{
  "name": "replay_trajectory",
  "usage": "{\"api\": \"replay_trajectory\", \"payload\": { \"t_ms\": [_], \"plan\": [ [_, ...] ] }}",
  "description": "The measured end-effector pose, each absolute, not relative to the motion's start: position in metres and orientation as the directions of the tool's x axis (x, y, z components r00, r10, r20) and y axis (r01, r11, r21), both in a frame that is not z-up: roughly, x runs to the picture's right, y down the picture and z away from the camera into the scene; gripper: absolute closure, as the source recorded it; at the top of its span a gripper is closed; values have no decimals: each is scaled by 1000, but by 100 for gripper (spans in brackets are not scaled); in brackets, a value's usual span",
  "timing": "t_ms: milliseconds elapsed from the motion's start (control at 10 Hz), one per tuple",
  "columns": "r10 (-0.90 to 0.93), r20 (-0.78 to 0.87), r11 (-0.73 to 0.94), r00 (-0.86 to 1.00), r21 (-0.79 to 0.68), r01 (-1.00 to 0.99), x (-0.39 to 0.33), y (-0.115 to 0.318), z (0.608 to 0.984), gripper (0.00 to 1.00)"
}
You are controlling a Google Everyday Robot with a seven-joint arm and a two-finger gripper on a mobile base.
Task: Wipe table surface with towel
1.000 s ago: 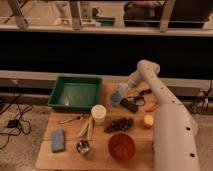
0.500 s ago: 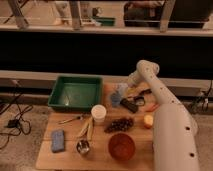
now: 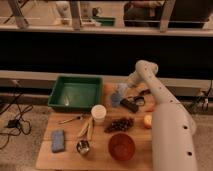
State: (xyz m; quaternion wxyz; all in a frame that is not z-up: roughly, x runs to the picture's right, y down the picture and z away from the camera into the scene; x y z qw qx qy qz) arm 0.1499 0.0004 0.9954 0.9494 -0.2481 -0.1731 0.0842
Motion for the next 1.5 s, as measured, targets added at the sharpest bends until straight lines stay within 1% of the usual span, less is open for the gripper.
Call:
{"api": "replay_trajectory", "payload": {
  "t_ms": [600,1200,1300,1500],
  "plan": [
    [239,244,843,940,-533,-76,158,10,1007,26],
    [233,243,834,942,-548,-65,159,13,1011,26],
    [232,245,831,941,-553,-61,159,14,1011,33],
    [230,252,829,940,-556,-53,158,14,1011,51]
  ]
}}
